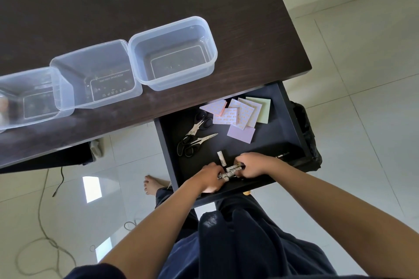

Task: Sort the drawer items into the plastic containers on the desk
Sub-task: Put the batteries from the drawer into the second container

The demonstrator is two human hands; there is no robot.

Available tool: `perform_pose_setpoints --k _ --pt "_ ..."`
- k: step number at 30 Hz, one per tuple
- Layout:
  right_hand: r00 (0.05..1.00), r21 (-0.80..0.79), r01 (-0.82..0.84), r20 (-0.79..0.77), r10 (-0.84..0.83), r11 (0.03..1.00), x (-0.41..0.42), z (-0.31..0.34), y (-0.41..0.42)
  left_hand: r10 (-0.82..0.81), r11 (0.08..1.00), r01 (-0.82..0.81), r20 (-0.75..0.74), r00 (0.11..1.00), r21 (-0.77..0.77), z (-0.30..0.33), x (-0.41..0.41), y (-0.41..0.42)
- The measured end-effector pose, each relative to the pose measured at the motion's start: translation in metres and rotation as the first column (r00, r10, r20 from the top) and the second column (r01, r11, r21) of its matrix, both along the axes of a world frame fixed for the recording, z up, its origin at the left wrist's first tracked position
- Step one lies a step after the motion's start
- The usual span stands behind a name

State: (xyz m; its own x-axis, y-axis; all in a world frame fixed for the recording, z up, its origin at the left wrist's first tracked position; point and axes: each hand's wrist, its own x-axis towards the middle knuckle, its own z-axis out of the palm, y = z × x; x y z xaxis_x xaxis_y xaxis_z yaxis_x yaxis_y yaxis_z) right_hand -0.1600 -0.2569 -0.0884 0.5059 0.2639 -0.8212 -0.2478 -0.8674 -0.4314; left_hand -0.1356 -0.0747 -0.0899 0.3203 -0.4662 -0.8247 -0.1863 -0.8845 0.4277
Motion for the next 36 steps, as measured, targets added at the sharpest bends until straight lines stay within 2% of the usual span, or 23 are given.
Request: perform_pose_setpoints --k 5,9,15,22,27,30,33,36 --pt "1.000 0.039 -0.029 -0.009 0.029 0.999 0.001 0.002 -0.004 -0.010 0.999 0.010 -0.005 1.000 -0.038 0.001 0.004 0.001" --pt "0.999 0.087 0.026 -0.048 -0.022 0.996 0.001 0.005 -0.006 -0.012 0.998 0.011 -0.025 1.000 -0.061 0.005 0.007 0.002" --pt "0.999 0.099 -0.028 -0.022 0.031 0.995 0.001 0.008 -0.003 0.011 0.996 -0.013 -0.023 1.000 -0.092 0.011 0.000 0.006" --pt "0.990 0.147 0.131 0.029 -0.136 0.980 -0.001 0.022 -0.006 0.151 0.979 -0.141 0.058 0.987 -0.146 0.022 -0.005 0.009" --pt "0.953 0.222 0.272 0.075 -0.294 0.936 0.002 0.051 -0.006 0.260 0.940 -0.227 0.101 0.960 -0.255 0.046 -0.001 0.018" --pt "0.943 0.273 0.271 0.115 -0.311 0.923 0.013 0.077 0.006 0.363 0.892 -0.309 0.114 0.925 -0.330 0.069 0.010 0.031" --pt "0.936 0.318 0.245 0.170 -0.309 0.916 0.034 0.105 0.028 0.505 0.819 -0.412 0.160 0.848 -0.400 0.098 0.026 0.053" --pt "0.920 0.375 0.186 0.257 -0.295 0.908 0.065 0.135 0.063 0.607 0.749 -0.447 0.237 0.758 -0.489 0.125 0.052 0.091"
